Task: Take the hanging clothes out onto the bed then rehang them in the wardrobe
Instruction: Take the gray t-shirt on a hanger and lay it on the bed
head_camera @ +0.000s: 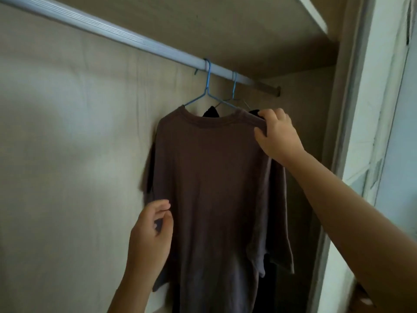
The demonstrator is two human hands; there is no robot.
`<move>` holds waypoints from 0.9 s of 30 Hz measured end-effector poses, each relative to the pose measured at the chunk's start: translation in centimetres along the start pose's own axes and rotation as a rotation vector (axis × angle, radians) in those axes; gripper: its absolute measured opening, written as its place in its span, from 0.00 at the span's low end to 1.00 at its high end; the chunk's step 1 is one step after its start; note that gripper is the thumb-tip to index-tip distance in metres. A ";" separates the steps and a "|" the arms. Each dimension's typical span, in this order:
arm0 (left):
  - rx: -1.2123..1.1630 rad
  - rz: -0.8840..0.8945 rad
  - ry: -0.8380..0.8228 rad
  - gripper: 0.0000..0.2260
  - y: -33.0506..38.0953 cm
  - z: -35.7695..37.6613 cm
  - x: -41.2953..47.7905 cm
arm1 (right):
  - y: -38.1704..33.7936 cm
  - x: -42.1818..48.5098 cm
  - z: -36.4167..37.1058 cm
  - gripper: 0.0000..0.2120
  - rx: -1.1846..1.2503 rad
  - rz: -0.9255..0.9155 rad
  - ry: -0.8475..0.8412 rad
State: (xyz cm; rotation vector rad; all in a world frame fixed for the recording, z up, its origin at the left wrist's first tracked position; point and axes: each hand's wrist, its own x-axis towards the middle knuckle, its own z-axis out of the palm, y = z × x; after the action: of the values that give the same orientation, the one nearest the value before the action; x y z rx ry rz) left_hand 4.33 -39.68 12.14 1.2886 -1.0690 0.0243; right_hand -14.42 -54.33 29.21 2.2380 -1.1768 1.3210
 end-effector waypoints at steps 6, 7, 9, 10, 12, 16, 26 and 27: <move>0.019 -0.004 0.020 0.08 -2.0 -0.2 1.9 | 0.7 4.2 3.9 0.16 -0.168 0.061 -0.072; 0.019 -0.003 0.031 0.09 -2.3 -0.4 2.1 | 0.8 4.8 4.3 0.15 -0.104 0.115 -0.076; 0.025 0.003 0.048 0.10 -2.6 -0.6 2.2 | 0.9 6.0 4.6 0.14 0.066 0.225 -0.107; 0.028 0.003 0.048 0.10 -2.7 -0.8 2.2 | 0.9 6.3 4.6 0.14 0.134 0.268 -0.120; 0.025 -0.003 0.032 0.10 -2.9 -1.1 2.3 | 0.7 6.6 4.5 0.14 0.181 0.313 -0.113; 0.003 0.003 0.020 0.12 -3.4 -1.5 2.4 | 0.0 6.5 4.0 0.13 0.207 0.321 -0.010; -0.096 -0.041 -0.034 0.15 -3.4 0.3 -0.2 | 0.7 0.7 0.9 0.07 0.398 0.319 0.155; -0.079 -0.017 -0.041 0.14 -3.0 0.5 -0.6 | 1.1 -0.4 0.6 0.08 0.409 0.329 0.147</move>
State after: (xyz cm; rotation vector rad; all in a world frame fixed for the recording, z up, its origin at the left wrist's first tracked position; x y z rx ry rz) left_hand 5.36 -40.81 9.38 1.2306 -1.0835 -0.0564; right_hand -15.01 -55.23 28.35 2.2173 -1.3624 1.9767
